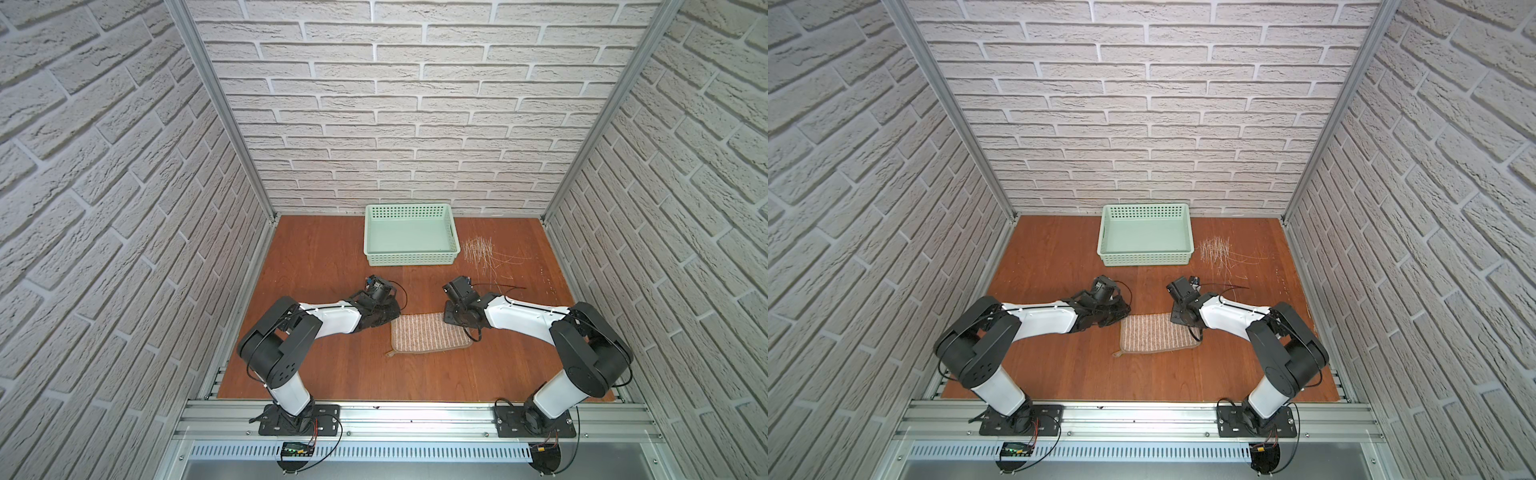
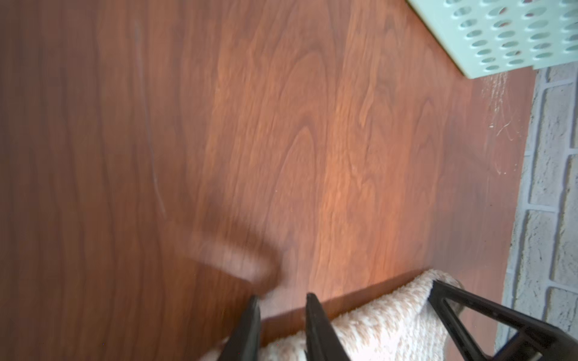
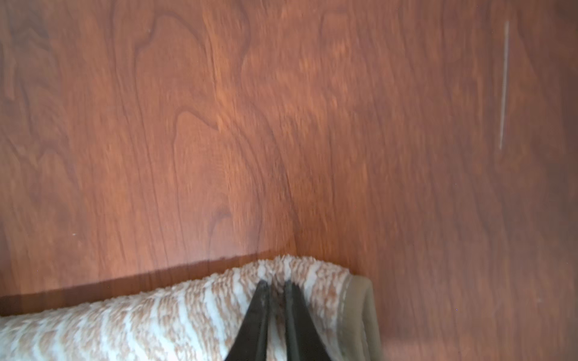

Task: Fold the square dishcloth
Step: Smooth out the cleaning item at the center of the board.

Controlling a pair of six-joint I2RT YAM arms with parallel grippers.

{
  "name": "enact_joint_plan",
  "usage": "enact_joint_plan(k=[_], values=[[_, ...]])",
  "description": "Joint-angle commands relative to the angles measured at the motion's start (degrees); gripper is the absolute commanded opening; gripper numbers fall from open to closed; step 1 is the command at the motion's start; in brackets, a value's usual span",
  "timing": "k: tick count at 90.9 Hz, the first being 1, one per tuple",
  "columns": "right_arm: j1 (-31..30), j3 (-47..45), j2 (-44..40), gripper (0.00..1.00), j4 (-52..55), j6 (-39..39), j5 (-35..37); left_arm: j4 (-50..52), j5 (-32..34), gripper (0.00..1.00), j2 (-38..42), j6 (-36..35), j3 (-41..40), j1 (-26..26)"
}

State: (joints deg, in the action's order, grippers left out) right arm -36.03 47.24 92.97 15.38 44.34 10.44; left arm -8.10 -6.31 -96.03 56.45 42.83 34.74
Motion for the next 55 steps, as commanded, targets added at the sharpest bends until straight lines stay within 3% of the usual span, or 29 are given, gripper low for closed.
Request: enact_joint_plan(k=[1,26,44,55], values=[[1.4,0.4,0.6,0.14,-0.7,-1.3,-0.2,-1.1,-0.7,0.27,-1.9,-0.9,-1.0,-0.7],[2.8,0.1,-2.3,0.14,-0.4,-3.3,-2.4,0.4,-0.9,0.26,0.0,-2.0,-0.9,-0.9],[2.8,0.3,-5.3,0.15,1.2,-3.8,-1.9,11.9,6.6,0.28,6.0,-6.2,5.9,3.8],[2.9,0.2,-7.5,0.16,3.0,-3.7,0.3,12.9,6.7,0.28,6.7,-6.0,7.9,5.7]])
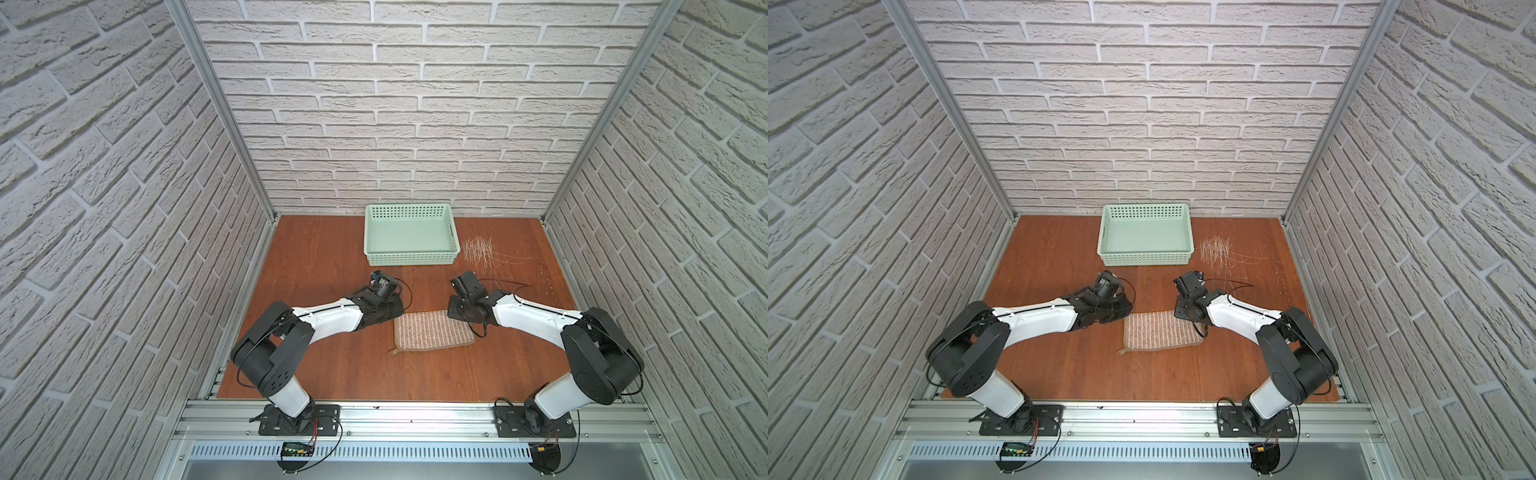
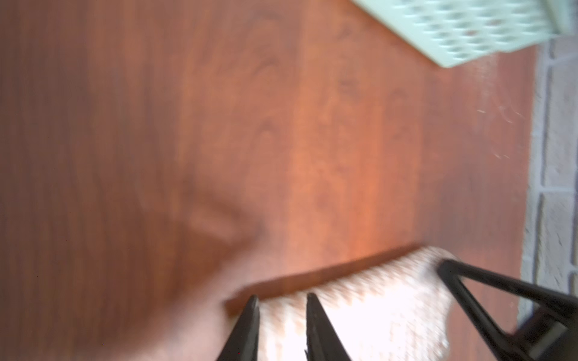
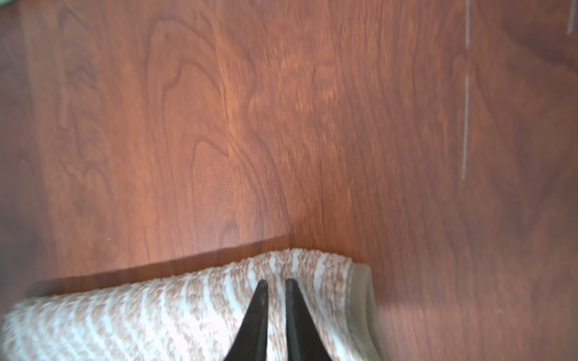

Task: Fold the square dishcloth
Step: Smooth out the cleaning item at the center of the board.

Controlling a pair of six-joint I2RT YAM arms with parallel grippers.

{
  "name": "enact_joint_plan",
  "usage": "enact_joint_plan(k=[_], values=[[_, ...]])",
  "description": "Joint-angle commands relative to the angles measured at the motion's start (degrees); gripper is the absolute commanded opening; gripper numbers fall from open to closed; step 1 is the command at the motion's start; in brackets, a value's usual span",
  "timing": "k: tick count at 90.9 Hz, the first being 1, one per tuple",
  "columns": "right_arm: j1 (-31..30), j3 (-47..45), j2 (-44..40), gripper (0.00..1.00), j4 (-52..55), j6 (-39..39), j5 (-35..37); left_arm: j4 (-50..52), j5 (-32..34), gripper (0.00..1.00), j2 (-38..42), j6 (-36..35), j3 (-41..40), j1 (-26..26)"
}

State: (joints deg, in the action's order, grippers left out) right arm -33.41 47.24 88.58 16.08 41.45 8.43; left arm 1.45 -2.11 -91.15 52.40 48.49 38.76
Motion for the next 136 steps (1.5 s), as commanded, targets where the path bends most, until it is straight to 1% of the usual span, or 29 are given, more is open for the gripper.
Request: enact_joint_plan(k=[1,14,21,33,46,66,92,108,124,136], values=[[0.3,0.2,-3.3,0.16,2.4,-0.8,2.6,3.1,2.3,0.28,1.8,-1.9,2.3,1.9],[0.4,-0.5,-4.3,0.17,3.0,-0.5,3.9,1.2,0.3,0.28,-0.7,-0.1,2.3,3.7],[0.7,-1.1,-3.8,0.17,2.8,0.0,4.1,-0.6,-1.4,0.27,-2.4,1.2,1.2,3.8],[1.8,-2.3,-2.2,0.17,1.8,0.4,4.1,-1.1,-1.5,0.27,-4.3,2.2,-0.3,3.8],[3.1,-3.0,-0.4,0.16,0.7,0.4,3.7,-1.8,-1.5,0.27,-5.6,2.8,-2.1,3.2],[5.2,-3.8,1.7,0.15,-0.7,-0.1,3.2,-4.1,-2.0,0.25,-7.5,3.1,-4.9,0.5],[7.9,-4.1,1.4,0.15,-2.2,-1.2,1.2,-5.2,-2.7,0.24,-9.7,1.5,-4.3,-2.4],[8.2,-1.5,2.4,0.15,-3.7,-2.0,0.0,-3.5,-2.9,0.23,-10.3,-1.3,-1.9,-4.6],[8.2,2.0,3.2,0.14,-2.4,-2.5,-0.5,-1.5,-3.0,0.23,-10.2,-3.6,1.6,-6.7],[8.2,3.0,0.5,0.14,0.3,-2.9,0.1,-0.6,-4.0,0.26,-8.6,-3.9,2.8,-6.5]])
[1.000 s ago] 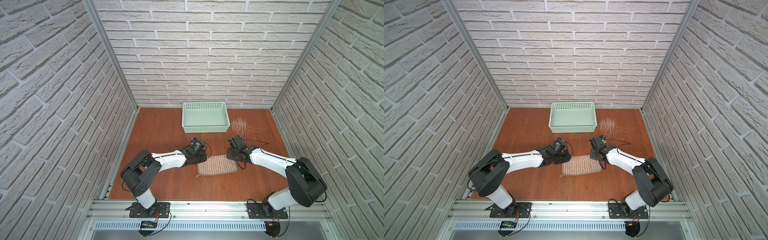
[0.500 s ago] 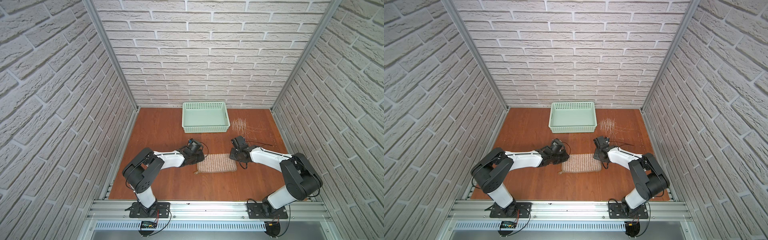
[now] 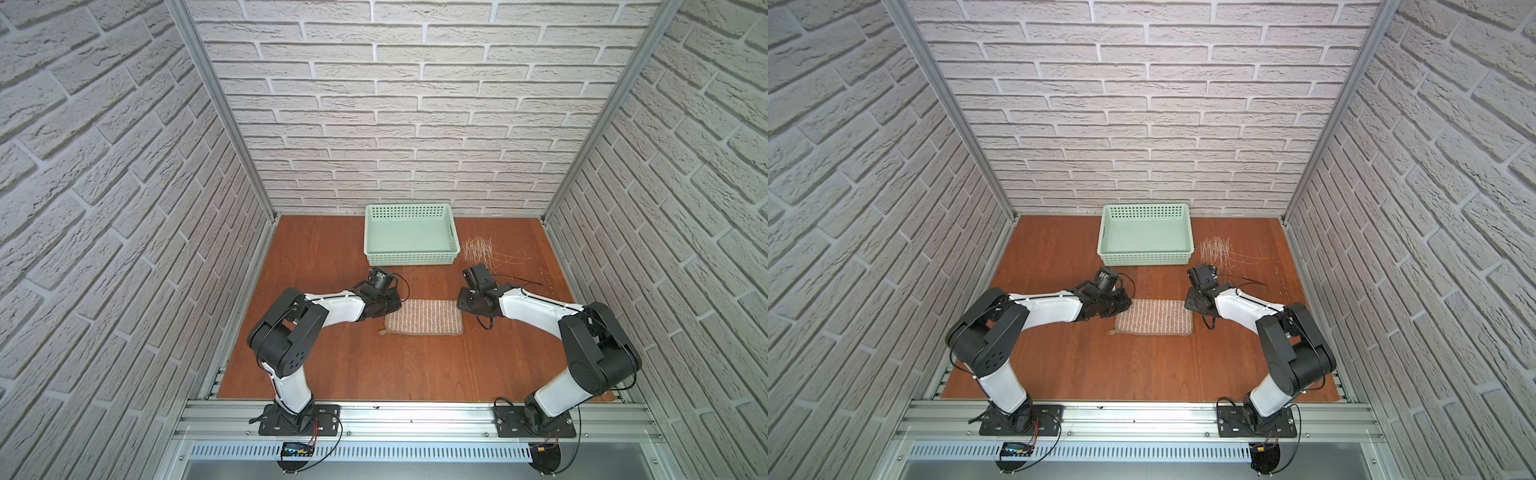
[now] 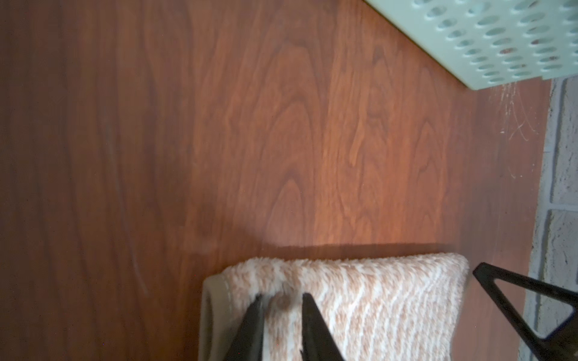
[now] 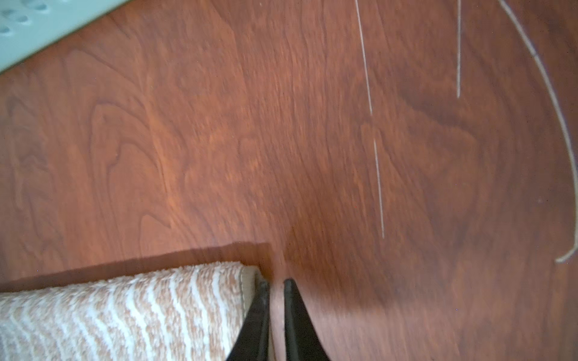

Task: Fold the square dishcloth
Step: Smooth out the cleaning item at the center of the board.

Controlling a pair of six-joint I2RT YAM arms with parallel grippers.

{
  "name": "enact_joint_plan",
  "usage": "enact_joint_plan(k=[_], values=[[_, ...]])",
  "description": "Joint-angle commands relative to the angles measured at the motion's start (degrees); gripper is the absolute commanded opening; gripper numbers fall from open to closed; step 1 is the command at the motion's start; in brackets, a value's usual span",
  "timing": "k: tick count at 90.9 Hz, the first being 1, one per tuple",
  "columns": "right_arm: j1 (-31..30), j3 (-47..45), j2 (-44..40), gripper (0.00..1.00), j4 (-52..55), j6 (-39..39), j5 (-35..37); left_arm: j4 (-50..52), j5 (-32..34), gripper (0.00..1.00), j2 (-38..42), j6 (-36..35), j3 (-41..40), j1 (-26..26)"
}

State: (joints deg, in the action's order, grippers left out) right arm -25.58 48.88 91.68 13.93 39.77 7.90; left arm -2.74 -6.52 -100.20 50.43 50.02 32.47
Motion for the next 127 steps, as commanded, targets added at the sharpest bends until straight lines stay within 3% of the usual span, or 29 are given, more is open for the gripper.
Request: enact_joint_plan(k=[1,18,40,88,127], values=[[0.4,1.4,-2.9,0.13,2.9,-1.3,0.8,3.7,0.4,0.27,0.7,-1.9,1.2,-0.2],[0.4,1.6,-9.2,0.16,8.4,-1.9,2.3,4.7,0.7,0.45,5.8,-1.7,1.1,1.6],[0.4,0.0,-17.8,0.22,13.9,-1.7,2.1,7.1,2.4,0.6,12.2,-1.8,2.1,3.3],[0.4,-9.3,-24.9,0.25,17.9,1.1,-4.5,22.0,18.3,0.75,25.2,4.6,-7.4,5.6],[0.4,-11.8,-22.9,0.31,15.0,2.6,-4.5,18.4,16.5,0.77,20.9,6.3,-12.2,8.4]])
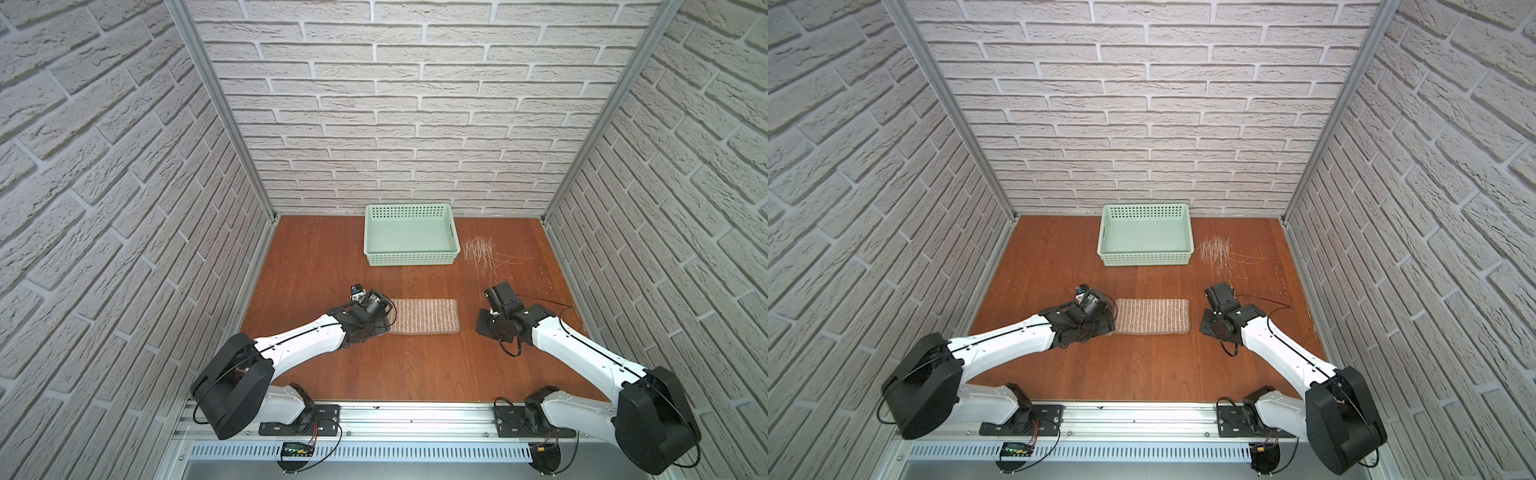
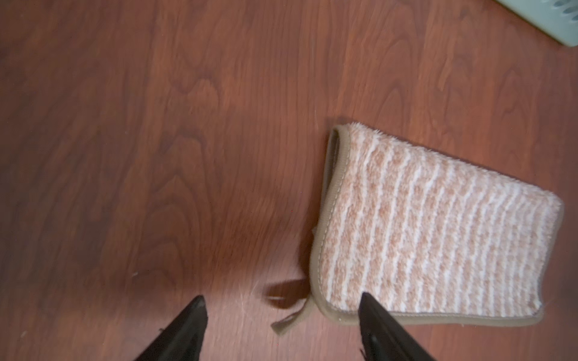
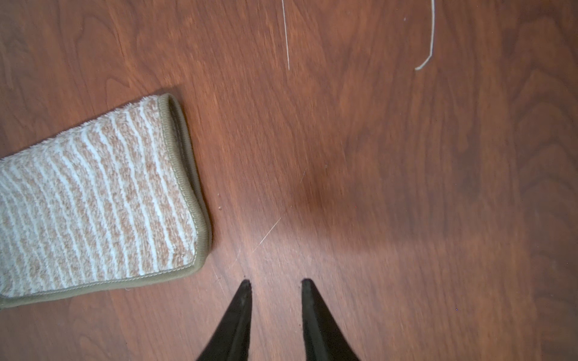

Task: Fold the square dishcloth
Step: Smooth out the cleaning item at the center of the board, then fold the cleaning item at the center of the board.

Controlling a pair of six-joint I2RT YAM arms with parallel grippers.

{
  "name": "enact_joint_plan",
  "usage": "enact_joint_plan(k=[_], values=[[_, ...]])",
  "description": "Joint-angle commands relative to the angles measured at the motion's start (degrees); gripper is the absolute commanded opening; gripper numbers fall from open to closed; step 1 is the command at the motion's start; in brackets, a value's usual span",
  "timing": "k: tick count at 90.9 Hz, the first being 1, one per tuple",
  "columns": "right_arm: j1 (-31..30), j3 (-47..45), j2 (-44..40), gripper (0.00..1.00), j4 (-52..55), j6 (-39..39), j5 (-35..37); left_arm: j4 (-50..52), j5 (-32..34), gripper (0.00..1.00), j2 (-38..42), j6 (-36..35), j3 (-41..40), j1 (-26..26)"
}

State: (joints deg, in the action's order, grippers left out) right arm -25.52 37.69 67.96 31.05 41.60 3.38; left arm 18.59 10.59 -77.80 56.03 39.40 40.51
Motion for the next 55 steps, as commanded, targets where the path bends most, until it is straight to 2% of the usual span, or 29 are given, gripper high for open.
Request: enact_joint_plan(k=[1,41,55], values=[[0.3,-0.7,1.0,0.31,-2.2,0.7,-0.2,-3.1,-0.8,0.77,-1.6,0.7,-1.6,0.3],[0.6,-2.6,2.9,0.33,-6.1,2.2,-1.4,-7.7,-3.0,0.77,-6.7,0.3,-1.6,0.2],[0.8,-3.4,3.4,0.34,-7.6,2.6,-2.0,-7.9,-3.3,0.74,-8.2,0.5,-1.4,0.2]])
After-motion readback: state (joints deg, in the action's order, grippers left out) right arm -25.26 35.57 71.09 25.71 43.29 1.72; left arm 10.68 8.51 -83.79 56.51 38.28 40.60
